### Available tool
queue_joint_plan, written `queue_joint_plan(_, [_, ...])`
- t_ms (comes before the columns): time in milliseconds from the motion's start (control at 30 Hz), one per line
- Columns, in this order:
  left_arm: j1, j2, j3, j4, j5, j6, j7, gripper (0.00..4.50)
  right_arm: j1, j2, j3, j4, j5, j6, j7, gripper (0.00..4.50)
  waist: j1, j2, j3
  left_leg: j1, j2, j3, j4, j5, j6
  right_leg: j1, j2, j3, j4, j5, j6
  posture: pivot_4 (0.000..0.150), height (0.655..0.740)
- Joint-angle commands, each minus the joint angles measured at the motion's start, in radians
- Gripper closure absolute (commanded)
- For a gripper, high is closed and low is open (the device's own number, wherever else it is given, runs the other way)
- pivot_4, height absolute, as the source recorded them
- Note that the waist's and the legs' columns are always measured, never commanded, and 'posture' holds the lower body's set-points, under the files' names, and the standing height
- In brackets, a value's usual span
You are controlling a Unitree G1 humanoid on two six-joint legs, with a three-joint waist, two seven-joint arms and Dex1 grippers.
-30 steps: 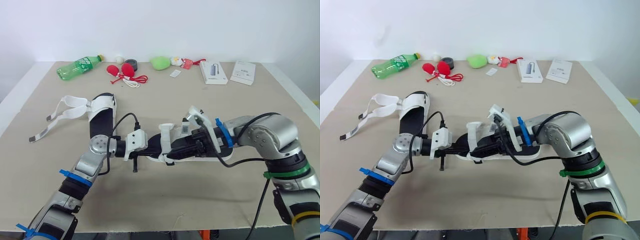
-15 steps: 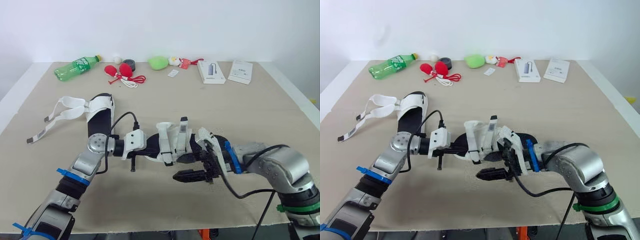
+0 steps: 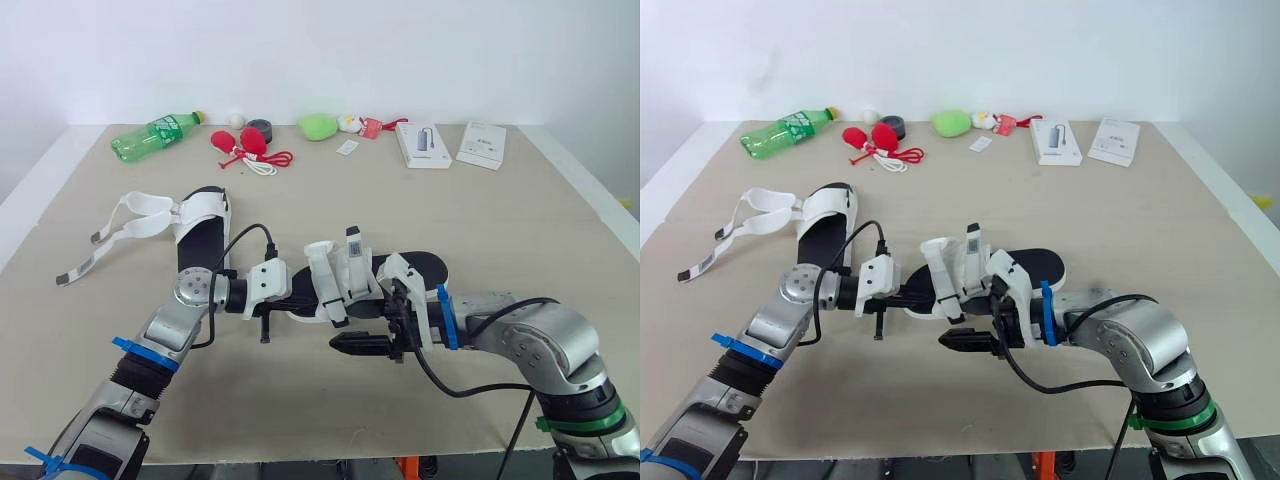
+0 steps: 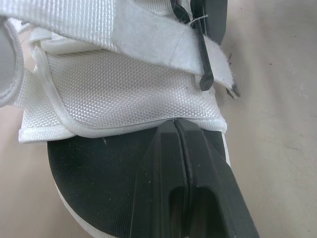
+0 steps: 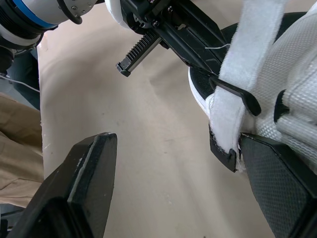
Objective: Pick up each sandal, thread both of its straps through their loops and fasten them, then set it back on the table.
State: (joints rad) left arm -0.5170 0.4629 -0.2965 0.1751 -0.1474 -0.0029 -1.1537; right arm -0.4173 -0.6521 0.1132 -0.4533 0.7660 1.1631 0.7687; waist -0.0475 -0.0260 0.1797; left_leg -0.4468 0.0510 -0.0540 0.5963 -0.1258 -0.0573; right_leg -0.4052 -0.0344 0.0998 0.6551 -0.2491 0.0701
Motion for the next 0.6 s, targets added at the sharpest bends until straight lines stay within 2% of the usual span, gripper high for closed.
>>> queue_joint_plan(33, [0.017,0.0,-0.021,0.005,0.027,0.008,0.002,4.5,-0.012,0.045,-0.041,0.032,0.032,0.028,-0.042,1.54,0.0,0.0,0.0,0.0,0.0,0.0,0.0,0.0,0.0,0.0,0.0,0.0,0.0,0.0,0.0,0.15,0.74])
queue_joint_plan(133, [0.018,0.004,-0.015,0.005,0.026,0.01,0.006,4.5,-0.013,0.054,-0.038,0.057,0.022,0.032,-0.056,3.2,0.002,0.0,0.0,0.0,0.0,0.0,0.0,0.0,0.0,0.0,0.0,0.0,0.0,0.0,0.0,0.15,0.74])
queue_joint_plan(167, [0.019,0.007,-0.013,0.003,0.025,0.011,0.006,4.5,-0.012,0.058,-0.041,0.068,0.022,0.04,-0.065,3.46,0.002,0.0,0.0,0.0,0.0,0.0,0.0,0.0,0.0,0.0,0.0,0.0,0.0,0.0,0.0,0.15,0.74])
queue_joint_plan(233, [0.022,0.012,-0.01,-0.001,0.024,0.012,0.007,4.5,-0.008,0.051,-0.036,0.078,0.027,0.056,-0.068,4.48,0.002,0.0,0.0,0.0,0.0,0.0,0.0,0.0,0.0,0.0,0.0,0.0,0.0,0.0,0.0,0.15,0.74])
queue_joint_plan(467, [0.012,0.025,0.013,-0.017,0.01,0.033,0.013,4.5,0.055,-0.022,-0.005,0.043,0.047,0.116,-0.033,4.48,0.001,0.0,0.0,0.0,0.0,0.0,0.0,0.0,0.0,0.0,0.0,0.0,0.0,0.0,0.0,0.15,0.74])
queue_joint_plan(600, [-0.013,0.051,0.023,-0.01,0.019,0.03,0.011,4.5,0.051,-0.017,-0.004,0.054,0.038,0.098,-0.038,4.48,-0.002,0.0,0.0,0.0,0.0,0.0,0.0,0.0,0.0,0.0,0.0,0.0,0.0,0.0,0.0,0.15,0.74])
